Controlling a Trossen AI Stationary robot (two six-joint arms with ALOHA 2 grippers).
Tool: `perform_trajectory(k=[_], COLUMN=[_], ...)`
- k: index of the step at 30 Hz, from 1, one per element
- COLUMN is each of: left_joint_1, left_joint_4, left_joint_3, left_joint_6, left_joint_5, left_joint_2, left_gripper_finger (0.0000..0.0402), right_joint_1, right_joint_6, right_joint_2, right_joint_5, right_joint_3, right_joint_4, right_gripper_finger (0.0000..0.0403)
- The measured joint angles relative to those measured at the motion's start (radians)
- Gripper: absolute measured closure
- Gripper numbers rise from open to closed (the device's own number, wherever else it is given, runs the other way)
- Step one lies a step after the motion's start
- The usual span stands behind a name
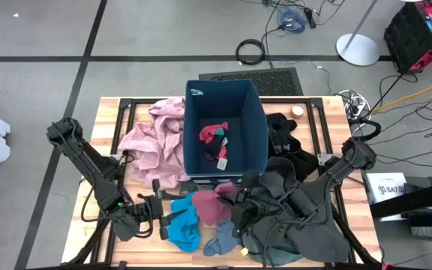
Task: Sort clothes
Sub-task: Put the pink underwear into the blue laundry organizer
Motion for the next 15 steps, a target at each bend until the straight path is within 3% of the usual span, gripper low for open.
perform_trajectory(k=[6, 15], left_joint_1=[0.051, 0.122], left_joint_4=[0.079, 0.120], left_joint_3=[0.000, 0.000], left_joint_6=[0.059, 0.092], left_joint_5=[0.123, 0.252], left_joint_2=[0.000, 0.007], left_gripper_finger=[0.0213, 0.0213], right_joint_1=[0.016, 0.063], right_joint_6=[-0.108, -0.106], right_joint_2=[-0.025, -0.084], right_joint_5=[-0.007, 0.017], right_joint_3=[-0.001, -0.001], right_joint_4=[0.073, 0.079], right_gripper_finger=[0.0403, 0.0403])
